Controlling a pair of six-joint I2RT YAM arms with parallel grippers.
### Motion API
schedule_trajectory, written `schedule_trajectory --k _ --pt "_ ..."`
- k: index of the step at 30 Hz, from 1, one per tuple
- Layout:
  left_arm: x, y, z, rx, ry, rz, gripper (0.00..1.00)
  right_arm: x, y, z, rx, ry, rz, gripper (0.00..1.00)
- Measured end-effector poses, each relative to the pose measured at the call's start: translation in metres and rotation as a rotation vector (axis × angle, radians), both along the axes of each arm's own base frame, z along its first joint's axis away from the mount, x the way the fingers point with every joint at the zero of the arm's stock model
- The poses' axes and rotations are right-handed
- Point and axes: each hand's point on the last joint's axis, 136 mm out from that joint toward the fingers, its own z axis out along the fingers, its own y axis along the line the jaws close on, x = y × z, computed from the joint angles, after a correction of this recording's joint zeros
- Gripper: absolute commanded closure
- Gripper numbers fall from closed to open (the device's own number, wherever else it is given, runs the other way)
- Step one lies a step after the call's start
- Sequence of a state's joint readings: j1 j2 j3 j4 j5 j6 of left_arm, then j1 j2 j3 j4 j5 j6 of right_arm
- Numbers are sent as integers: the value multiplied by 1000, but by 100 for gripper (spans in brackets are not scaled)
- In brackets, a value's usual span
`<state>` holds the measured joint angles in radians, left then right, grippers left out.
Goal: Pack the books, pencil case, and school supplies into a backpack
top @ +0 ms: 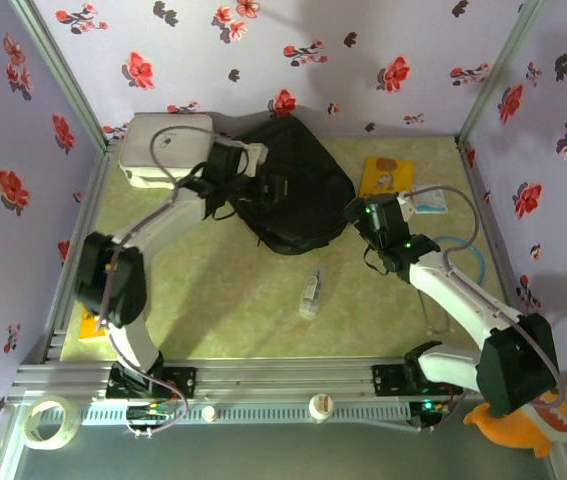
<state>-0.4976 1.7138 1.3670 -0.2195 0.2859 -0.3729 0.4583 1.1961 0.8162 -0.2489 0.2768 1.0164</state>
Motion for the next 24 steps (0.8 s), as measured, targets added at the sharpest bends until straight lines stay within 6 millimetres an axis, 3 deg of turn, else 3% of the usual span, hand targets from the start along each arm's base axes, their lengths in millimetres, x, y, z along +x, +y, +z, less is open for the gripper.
schedule_trajectory --k 4,6,10,14,19,24 --pt "-11 67 12 -4 -10 198 14 -7 -11 -3 -72 24 -11 11" --pt "-16 106 7 8 6 318 10 -8 -10 -3 -85 30 -1 13" --pt "-40 191 -37 50 116 584 4 -12 1 0 -103 28 41 14" --pt "-84 265 -93 88 262 832 0 -15 20 7 -104 11 90 13" --pt "-127 316 -130 89 369 1053 0 -15 39 5 -127 19 138 9" --pt "-157 348 -158 71 463 1222 0 -11 67 5 -153 22 194 9"
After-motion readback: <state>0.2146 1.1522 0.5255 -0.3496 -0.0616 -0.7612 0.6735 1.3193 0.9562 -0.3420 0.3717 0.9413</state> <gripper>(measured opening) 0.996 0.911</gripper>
